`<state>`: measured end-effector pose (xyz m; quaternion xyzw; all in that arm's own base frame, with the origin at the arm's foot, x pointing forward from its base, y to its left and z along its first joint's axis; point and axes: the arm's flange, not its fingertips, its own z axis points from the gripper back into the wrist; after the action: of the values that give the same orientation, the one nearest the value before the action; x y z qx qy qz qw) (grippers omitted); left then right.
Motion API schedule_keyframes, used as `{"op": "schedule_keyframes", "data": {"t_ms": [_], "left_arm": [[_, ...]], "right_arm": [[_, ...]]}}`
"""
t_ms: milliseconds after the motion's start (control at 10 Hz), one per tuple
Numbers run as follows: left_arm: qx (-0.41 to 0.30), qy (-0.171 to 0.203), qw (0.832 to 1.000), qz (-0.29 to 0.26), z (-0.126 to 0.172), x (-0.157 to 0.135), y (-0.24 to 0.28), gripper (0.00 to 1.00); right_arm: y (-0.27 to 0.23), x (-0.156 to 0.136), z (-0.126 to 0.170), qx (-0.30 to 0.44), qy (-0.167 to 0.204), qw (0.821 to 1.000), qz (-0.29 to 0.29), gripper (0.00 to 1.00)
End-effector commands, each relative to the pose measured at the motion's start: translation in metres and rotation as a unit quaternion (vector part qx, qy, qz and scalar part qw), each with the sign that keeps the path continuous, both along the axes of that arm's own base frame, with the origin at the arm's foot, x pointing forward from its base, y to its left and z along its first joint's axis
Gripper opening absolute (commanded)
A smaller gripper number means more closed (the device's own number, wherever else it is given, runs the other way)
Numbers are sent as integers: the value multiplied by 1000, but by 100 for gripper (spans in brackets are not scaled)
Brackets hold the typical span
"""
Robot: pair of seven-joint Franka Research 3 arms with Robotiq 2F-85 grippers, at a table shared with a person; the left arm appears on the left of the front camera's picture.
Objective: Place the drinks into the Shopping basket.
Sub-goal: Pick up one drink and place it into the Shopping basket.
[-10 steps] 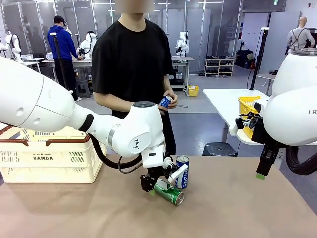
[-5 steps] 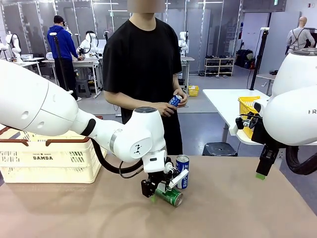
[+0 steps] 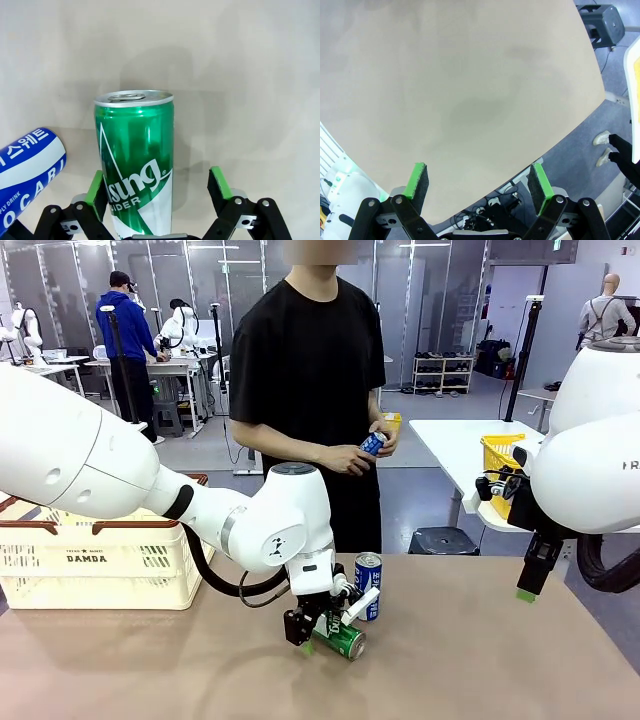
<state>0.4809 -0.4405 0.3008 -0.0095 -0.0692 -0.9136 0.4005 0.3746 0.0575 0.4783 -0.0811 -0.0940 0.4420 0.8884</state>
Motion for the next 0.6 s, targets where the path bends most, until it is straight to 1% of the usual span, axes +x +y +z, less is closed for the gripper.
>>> {"op": "schedule_keyframes", "data": {"t_ms": [0,100,400,500], "left_arm": [[1,-1,1000,5,-4,-8,5,88],[-11,-2,1000,11,-4,-7,6,79],[-7,3,1000,19,0,-9,5,48],[-6,10,1000,23,-1,-8,7,39]], "right_arm": [[-1,0,-1,1,1,1000,-1,100],[-1,0,-1,1,1,1000,-1,100],[-1,0,-1,1,1,1000,-1,100],[-1,0,-1,1,1,1000,-1,100]]}}
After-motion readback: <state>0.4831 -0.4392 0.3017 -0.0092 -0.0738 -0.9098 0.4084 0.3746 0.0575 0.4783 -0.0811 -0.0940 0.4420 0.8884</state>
